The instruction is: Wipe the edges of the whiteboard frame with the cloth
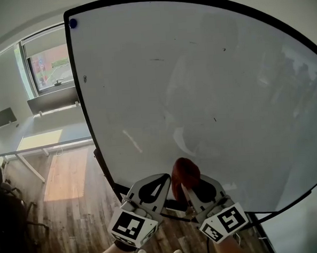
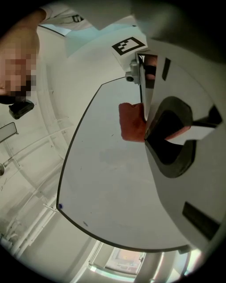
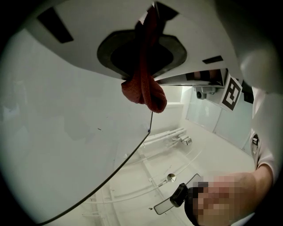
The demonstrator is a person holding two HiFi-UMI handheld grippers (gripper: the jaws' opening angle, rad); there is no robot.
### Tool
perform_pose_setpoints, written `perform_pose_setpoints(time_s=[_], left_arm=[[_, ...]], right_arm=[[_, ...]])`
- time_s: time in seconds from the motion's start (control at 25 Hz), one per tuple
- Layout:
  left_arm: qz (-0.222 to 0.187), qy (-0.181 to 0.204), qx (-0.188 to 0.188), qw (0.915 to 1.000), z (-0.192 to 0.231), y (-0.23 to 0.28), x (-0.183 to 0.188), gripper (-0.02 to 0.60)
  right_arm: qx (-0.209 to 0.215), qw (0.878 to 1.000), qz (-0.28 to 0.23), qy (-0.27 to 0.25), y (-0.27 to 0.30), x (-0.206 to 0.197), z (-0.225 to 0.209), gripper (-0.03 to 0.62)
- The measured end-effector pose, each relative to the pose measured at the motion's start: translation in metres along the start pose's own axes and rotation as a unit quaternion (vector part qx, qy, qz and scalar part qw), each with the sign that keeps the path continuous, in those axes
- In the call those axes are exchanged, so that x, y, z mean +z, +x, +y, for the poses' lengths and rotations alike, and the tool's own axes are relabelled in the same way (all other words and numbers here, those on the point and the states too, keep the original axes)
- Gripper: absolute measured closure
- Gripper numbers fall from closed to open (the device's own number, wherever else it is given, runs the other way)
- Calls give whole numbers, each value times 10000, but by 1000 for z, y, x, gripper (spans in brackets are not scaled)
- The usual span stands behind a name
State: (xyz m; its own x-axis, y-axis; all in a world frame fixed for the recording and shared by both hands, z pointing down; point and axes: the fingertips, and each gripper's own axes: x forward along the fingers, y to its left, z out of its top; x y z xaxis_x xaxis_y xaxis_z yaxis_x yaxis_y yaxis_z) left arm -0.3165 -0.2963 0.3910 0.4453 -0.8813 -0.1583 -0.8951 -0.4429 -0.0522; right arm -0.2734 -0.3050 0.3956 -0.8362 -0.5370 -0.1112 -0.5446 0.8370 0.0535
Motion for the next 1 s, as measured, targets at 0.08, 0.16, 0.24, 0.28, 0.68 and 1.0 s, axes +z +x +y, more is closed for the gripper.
perform_pose_setpoints(time_s=[0.08,0.16,0.24,0.28,0.68,1.0], left_arm=[[0,-9,16,10000,1,1,0,572],[12,-14,23,10000,1,1,-1,572],[46,-17,31,10000,0,1,-4,572],[68,-22,35,10000,-1,1,-7,572],[171,-86,77,9998,1,0,-15,572],[200,-122,88,9997,-2,2,-16,572]], right_arm=[[-37,10000,19,58,-1,-3,-3,534],[-51,9999,46,130,-3,-6,-3,534],[-65,9998,65,184,-4,-10,-4,534],[-72,9997,68,211,-5,-11,-4,534],[-27,9994,12,336,-4,-11,-8,534],[-8,9994,67,353,-4,-13,-12,534]])
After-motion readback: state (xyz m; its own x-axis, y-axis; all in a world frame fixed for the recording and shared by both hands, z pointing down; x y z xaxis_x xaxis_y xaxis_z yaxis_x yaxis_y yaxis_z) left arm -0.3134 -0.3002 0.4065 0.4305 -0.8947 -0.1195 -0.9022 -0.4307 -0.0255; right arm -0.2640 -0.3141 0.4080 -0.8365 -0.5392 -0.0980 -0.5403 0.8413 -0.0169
